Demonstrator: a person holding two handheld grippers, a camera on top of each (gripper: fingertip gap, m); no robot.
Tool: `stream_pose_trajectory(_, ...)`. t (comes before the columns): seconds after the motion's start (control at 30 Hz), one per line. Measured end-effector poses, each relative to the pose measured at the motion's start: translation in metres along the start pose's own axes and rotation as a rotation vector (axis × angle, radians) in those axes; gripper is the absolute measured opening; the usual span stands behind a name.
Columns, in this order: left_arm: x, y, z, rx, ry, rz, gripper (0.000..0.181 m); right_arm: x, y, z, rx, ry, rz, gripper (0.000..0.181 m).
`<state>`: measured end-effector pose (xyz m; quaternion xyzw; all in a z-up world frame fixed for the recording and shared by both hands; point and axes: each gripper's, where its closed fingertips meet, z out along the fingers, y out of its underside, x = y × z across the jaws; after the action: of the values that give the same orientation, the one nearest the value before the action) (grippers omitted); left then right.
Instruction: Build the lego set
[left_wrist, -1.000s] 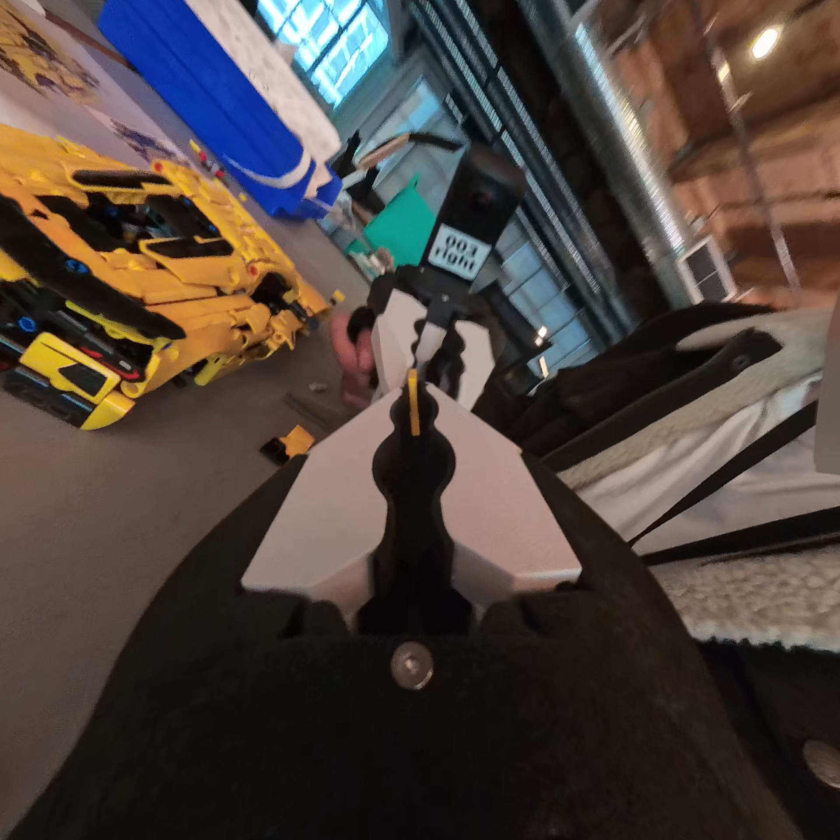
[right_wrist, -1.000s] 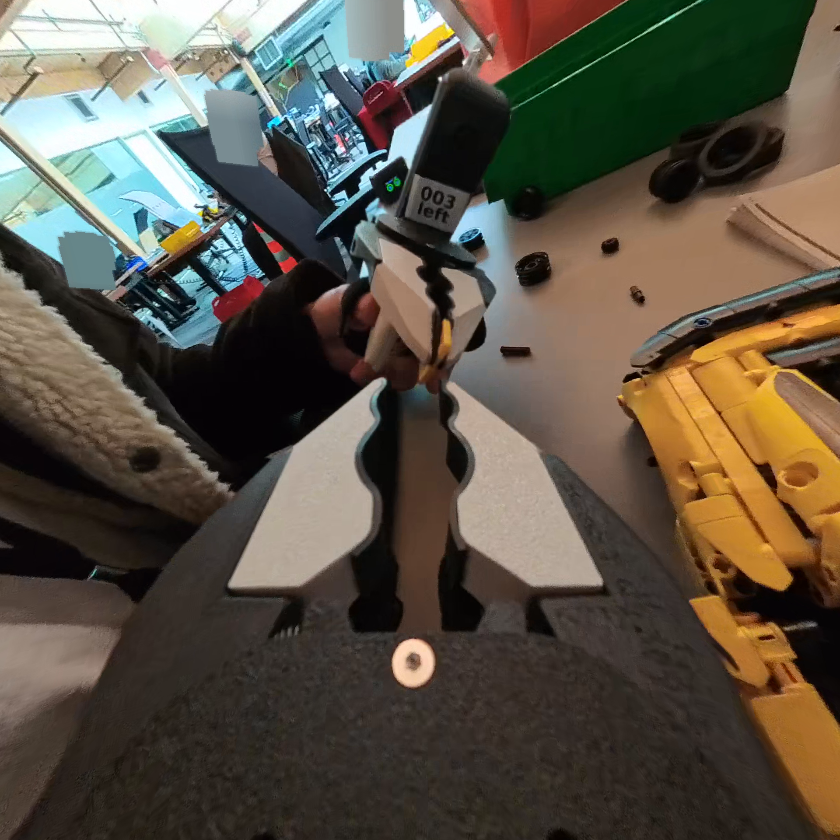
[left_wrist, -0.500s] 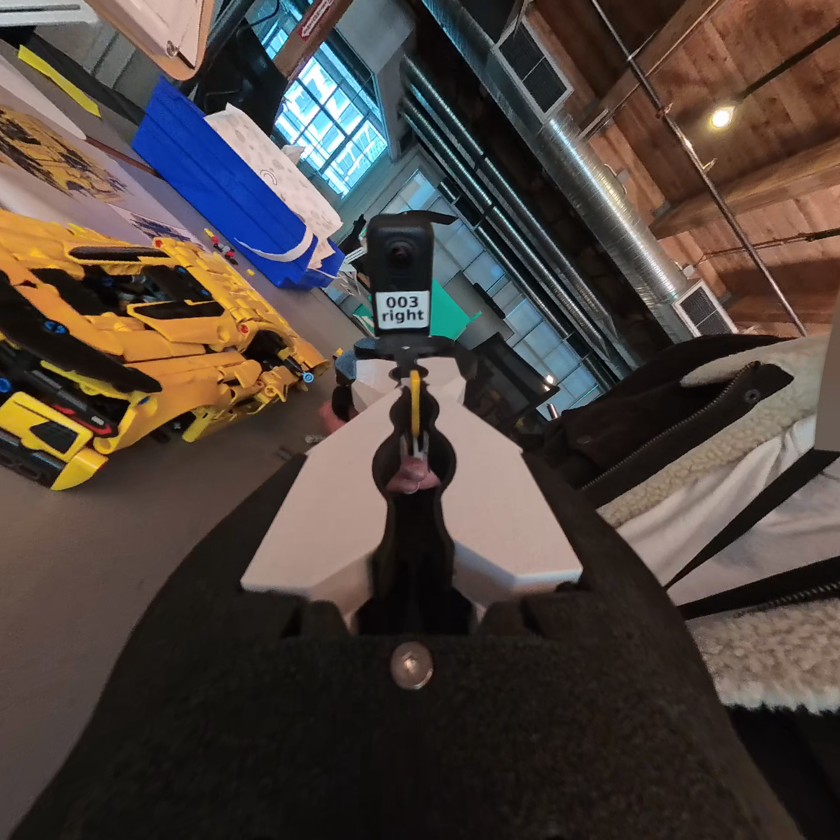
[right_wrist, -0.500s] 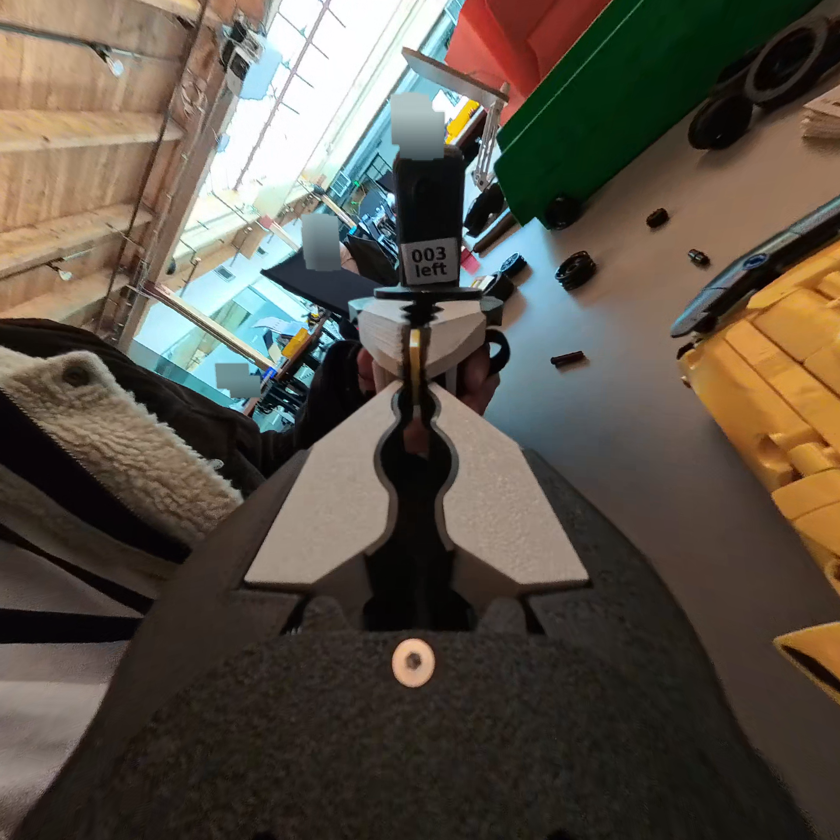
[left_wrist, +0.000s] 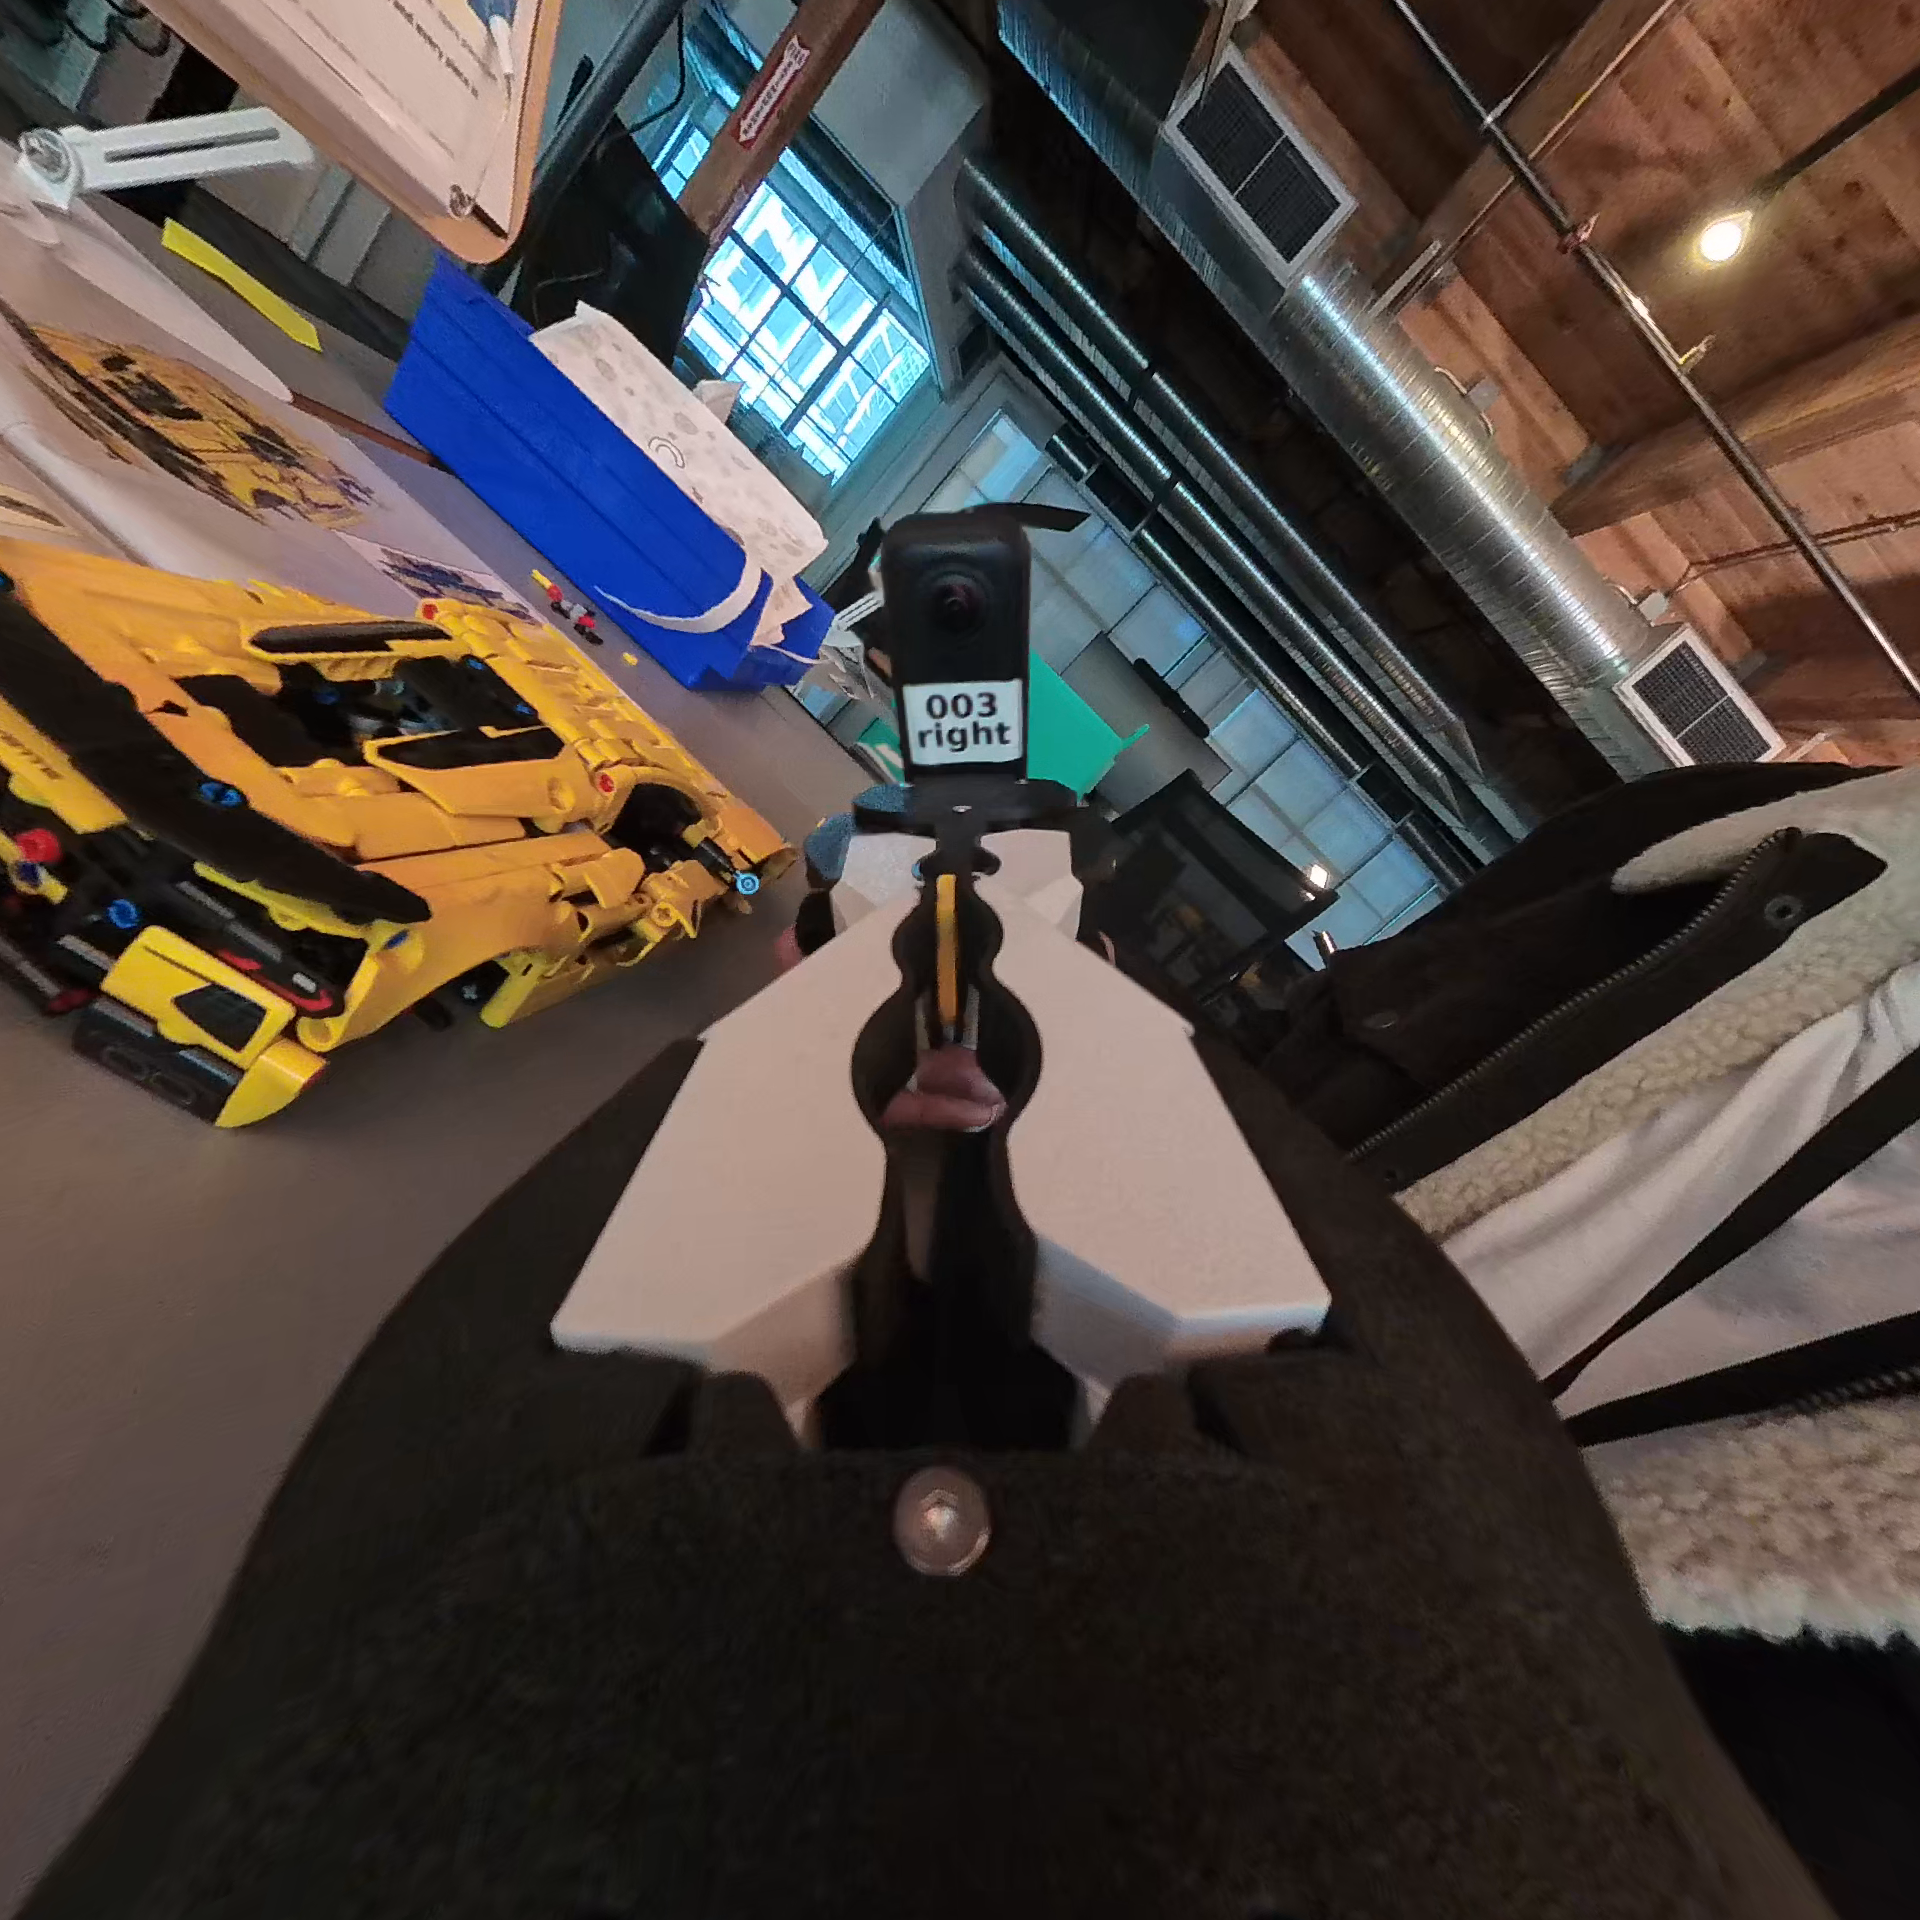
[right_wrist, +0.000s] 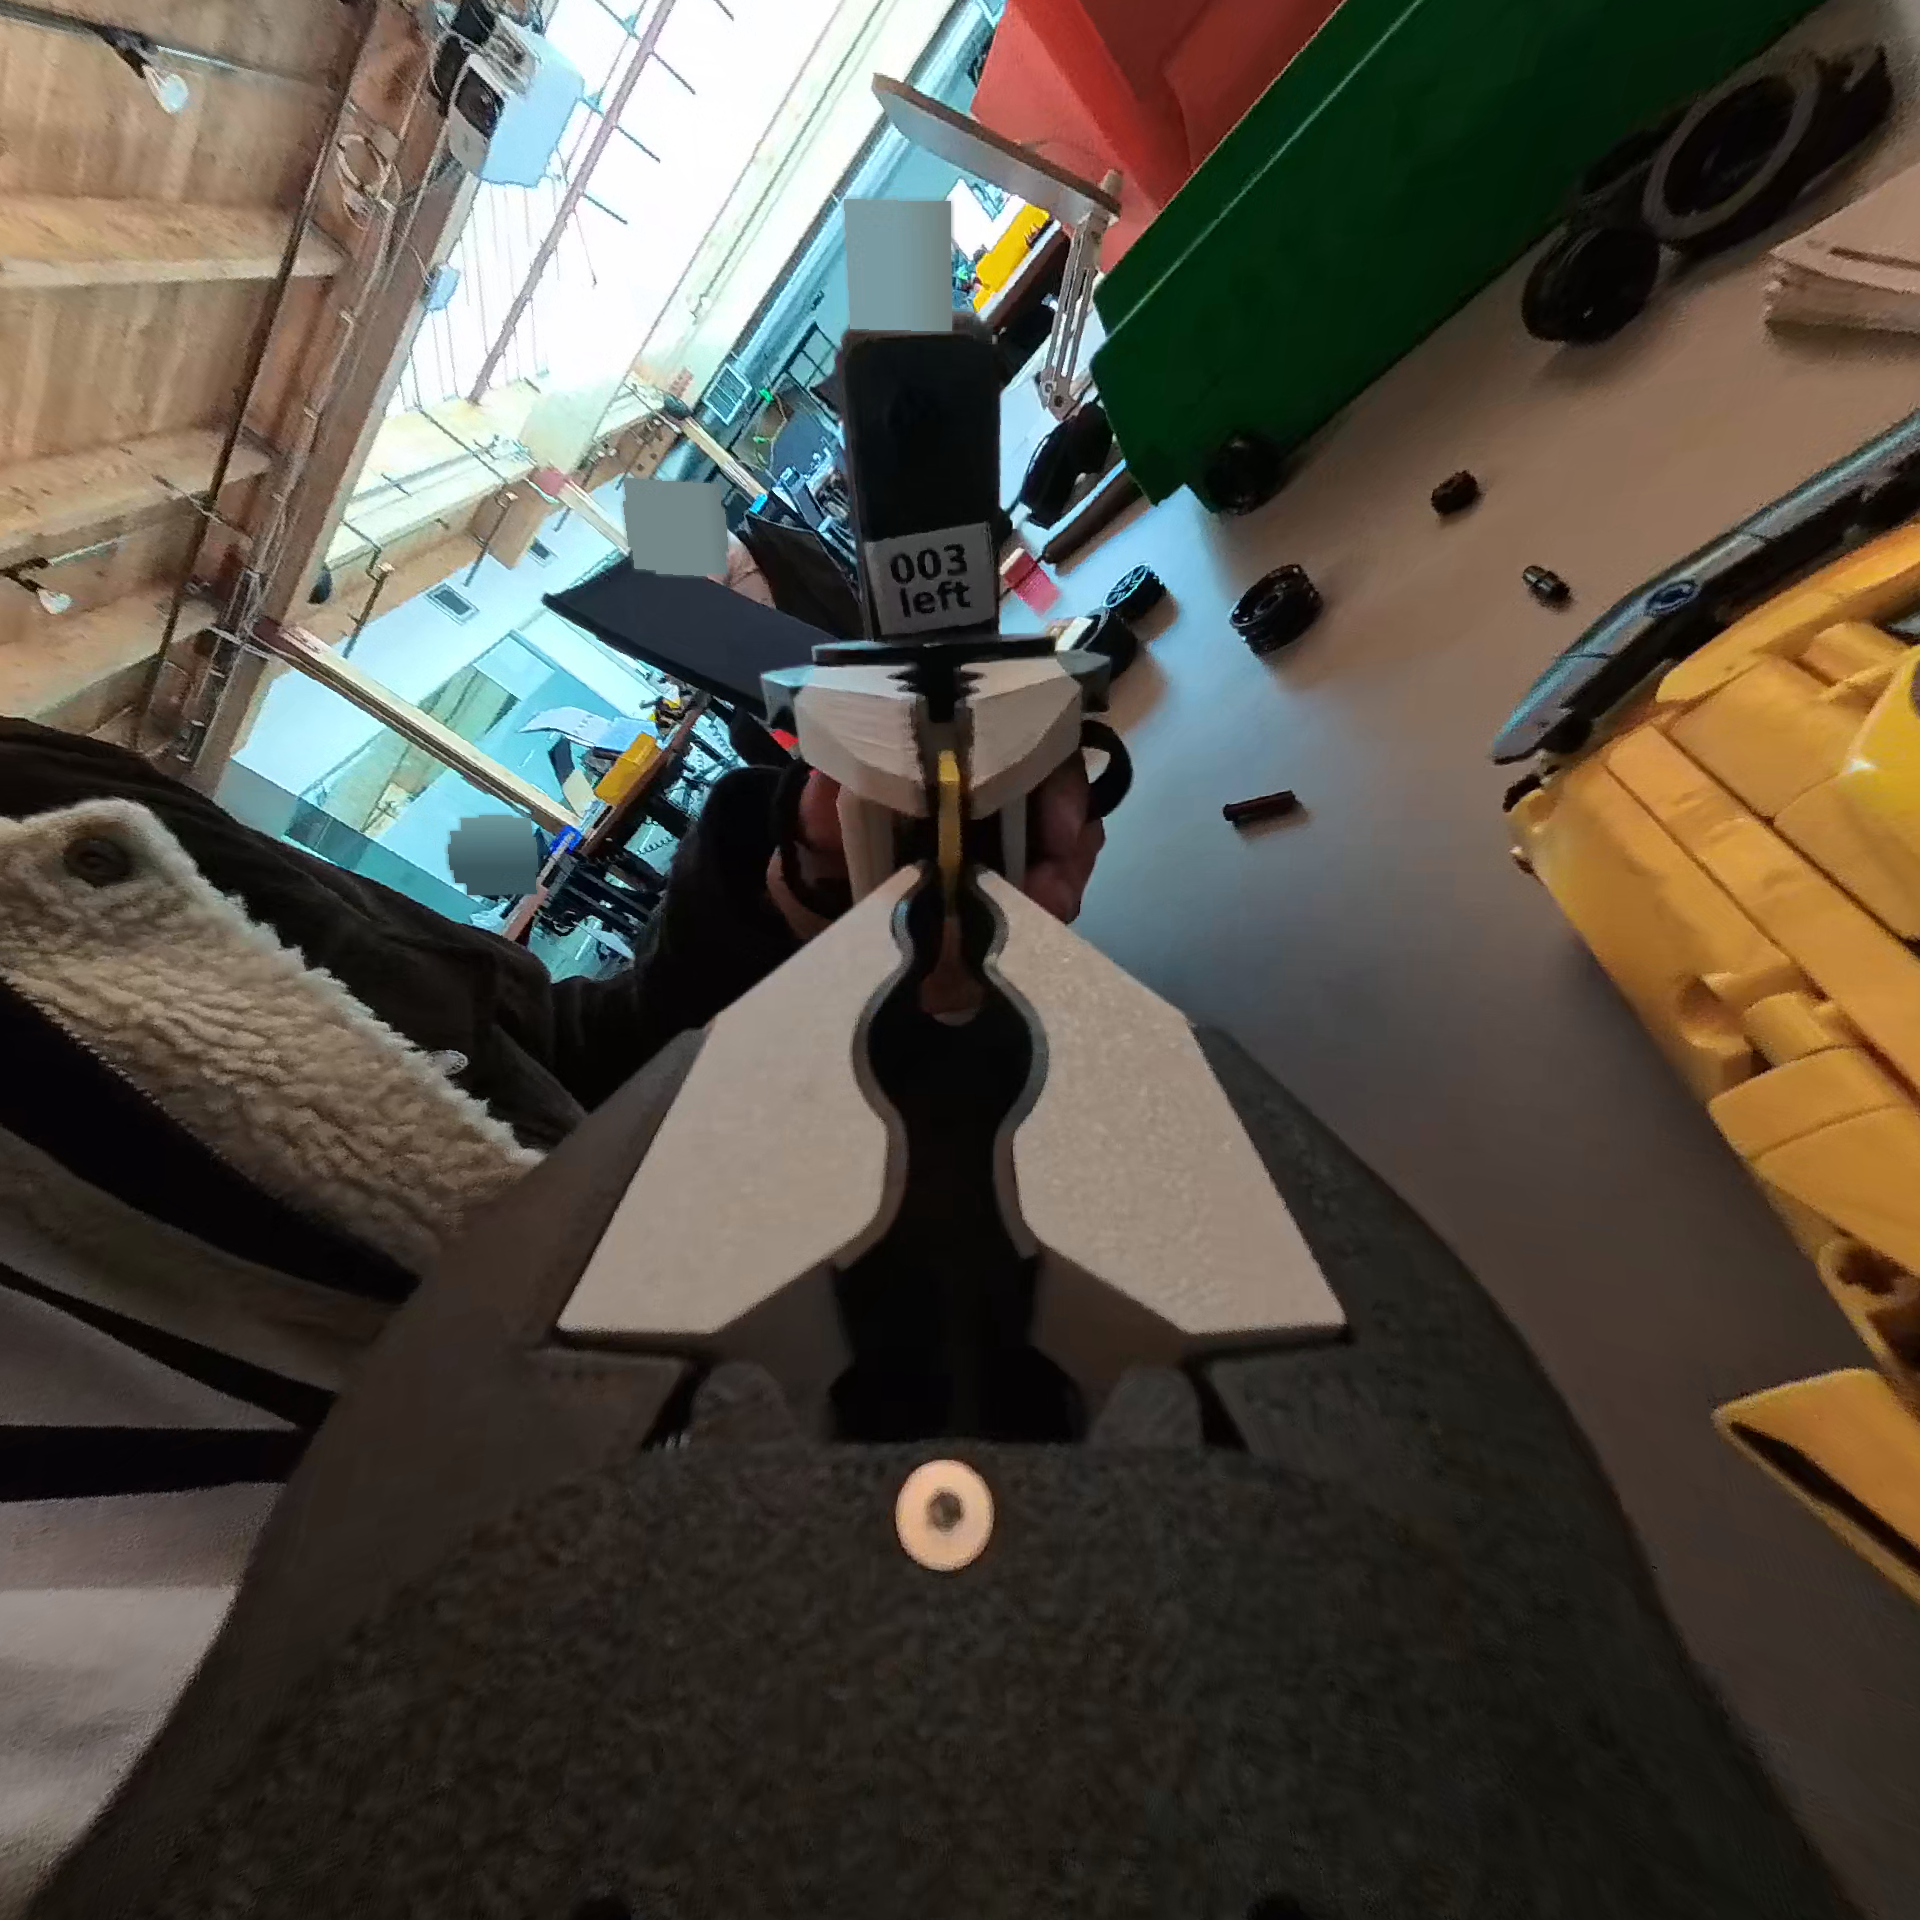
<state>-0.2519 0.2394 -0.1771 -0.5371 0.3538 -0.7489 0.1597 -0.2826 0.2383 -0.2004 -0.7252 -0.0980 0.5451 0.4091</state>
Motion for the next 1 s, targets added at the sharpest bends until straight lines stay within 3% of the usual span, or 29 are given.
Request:
stream_pose_trajectory(0.43, -0.001, -0.001, -0.003, 0.014, 0.026, -0.068, 0.003, 0.001, 0.000, -0.002, 0.002, 0.002, -0.012, 0.003)
stream_pose_trajectory(0.63, 0.001, -0.006, -0.007, 0.041, 0.062, -0.100, 0.002, -0.001, -0.012, -0.010, 0.073, -0.053, 0.051, 0.002)
stream_pose_trajectory(1.0, 0.002, 0.003, -0.002, -0.025, 0.006, 0.017, 0.003, -0.003, -0.008, -0.008, 0.049, -0.058, 0.061, 0.002)
